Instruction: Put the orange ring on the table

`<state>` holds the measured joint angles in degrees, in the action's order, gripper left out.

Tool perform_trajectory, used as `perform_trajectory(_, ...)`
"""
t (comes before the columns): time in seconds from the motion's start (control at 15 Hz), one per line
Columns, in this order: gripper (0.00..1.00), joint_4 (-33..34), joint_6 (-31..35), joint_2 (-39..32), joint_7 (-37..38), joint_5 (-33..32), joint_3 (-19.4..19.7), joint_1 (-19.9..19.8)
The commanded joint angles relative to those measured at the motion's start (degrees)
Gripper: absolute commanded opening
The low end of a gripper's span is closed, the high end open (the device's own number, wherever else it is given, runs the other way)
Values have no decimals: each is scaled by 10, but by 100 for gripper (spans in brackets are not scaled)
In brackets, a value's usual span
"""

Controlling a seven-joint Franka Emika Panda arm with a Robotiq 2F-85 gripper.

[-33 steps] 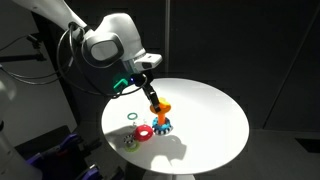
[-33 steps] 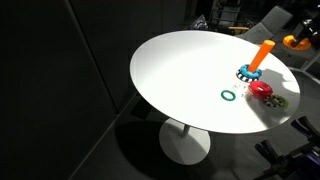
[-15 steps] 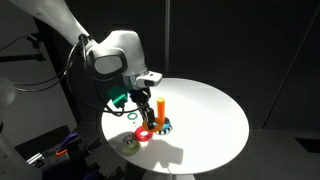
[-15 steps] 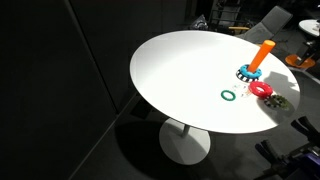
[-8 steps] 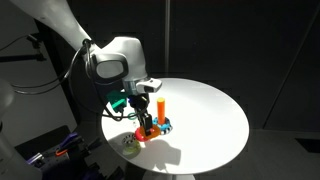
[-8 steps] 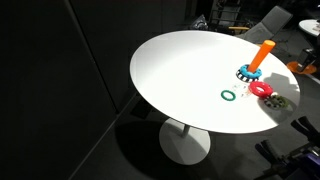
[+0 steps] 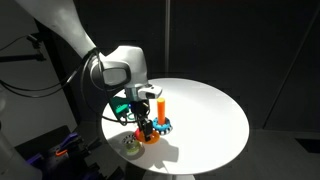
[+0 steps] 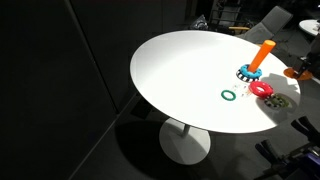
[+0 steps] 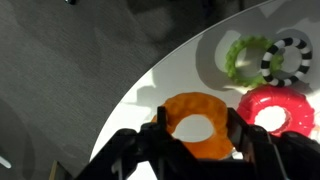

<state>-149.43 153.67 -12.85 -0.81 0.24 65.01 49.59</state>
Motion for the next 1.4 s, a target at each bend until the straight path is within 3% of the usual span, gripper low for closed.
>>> perform_trajectory(0.0, 34, 26, 16, -13, -1, -24, -147, -153)
perform_trajectory(0.27, 34, 61, 48, -54, 5, -37, -321, -333)
perform_trajectory(0.47, 34, 89, 70, -89, 17, -65, -396, -418)
perform_trajectory(0.53, 51, 98, 75, -101, 20, -75, -409, -436)
perform_trajectory(0.6, 84, 106, 78, -110, 24, -84, -418, -448)
perform_trajectory(0.73, 83, 119, 77, -123, 29, -98, -428, -463)
perform_trajectory(0.93, 100, 132, 71, -131, 41, -118, -426, -465)
perform_trajectory(1.33, 100, 137, 52, -121, 66, -150, -417, -454)
